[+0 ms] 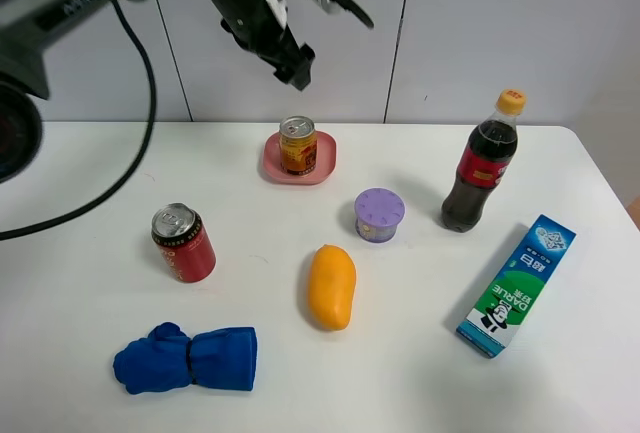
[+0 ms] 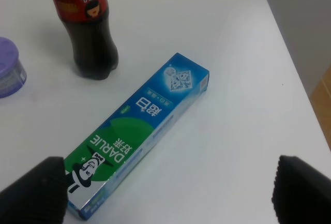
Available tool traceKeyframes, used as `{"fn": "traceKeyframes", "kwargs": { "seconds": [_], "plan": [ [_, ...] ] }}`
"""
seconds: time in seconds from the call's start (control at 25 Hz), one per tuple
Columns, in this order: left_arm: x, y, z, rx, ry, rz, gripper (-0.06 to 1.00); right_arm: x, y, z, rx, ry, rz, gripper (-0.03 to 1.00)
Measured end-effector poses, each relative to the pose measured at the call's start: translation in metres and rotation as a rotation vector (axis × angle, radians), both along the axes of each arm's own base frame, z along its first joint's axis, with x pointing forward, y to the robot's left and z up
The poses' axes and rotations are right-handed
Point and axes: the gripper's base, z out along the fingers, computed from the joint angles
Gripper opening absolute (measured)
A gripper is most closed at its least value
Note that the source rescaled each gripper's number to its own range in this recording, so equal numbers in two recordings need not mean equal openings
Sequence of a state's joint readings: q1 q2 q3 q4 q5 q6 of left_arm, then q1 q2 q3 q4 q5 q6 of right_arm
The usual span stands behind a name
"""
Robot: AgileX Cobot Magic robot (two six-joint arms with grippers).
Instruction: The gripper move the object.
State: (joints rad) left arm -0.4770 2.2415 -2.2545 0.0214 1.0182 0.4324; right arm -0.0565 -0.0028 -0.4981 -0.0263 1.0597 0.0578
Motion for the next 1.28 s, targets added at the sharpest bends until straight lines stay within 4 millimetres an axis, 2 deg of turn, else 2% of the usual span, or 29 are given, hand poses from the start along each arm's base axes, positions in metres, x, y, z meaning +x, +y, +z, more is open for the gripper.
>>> {"fn": "traceKeyframes", "kwargs": {
  "seconds": [0.12, 0.24, 0.44, 0.56, 0.72, 0.84, 1.0, 1.28],
  "plan": [
    [-0.017, 0.022, 0.058, -0.045, -0.093, 0.025, 0.86, 0.000, 0.000, 0.000, 0.000, 0.000, 0.000, 1.00],
    [-0.035, 0.064, 0.111, -0.078, -0.162, 0.095, 0.86, 0.000, 0.000, 0.000, 0.000, 0.000, 0.000, 1.00],
    [-0.063, 0.156, 0.165, -0.060, -0.199, 0.273, 0.86, 0.000, 0.000, 0.000, 0.000, 0.000, 0.000, 1.00],
    [-0.086, 0.207, 0.195, -0.093, -0.265, 0.376, 0.86, 0.000, 0.000, 0.000, 0.000, 0.000, 0.000, 1.00],
    [-0.135, 0.248, 0.234, -0.196, -0.356, 0.425, 0.86, 0.000, 0.000, 0.000, 0.000, 0.000, 0.000, 1.00],
    [-0.178, 0.262, 0.254, -0.233, -0.416, 0.449, 0.86, 0.000, 0.000, 0.000, 0.000, 0.000, 0.000, 1.00],
    [-0.234, 0.270, 0.258, -0.205, -0.448, 0.513, 0.86, 0.000, 0.000, 0.000, 0.000, 0.000, 0.000, 1.00],
    [-0.327, 0.246, 0.245, -0.177, -0.501, 0.507, 0.86, 0.000, 0.000, 0.000, 0.000, 0.000, 0.000, 1.00]
  ]
}}
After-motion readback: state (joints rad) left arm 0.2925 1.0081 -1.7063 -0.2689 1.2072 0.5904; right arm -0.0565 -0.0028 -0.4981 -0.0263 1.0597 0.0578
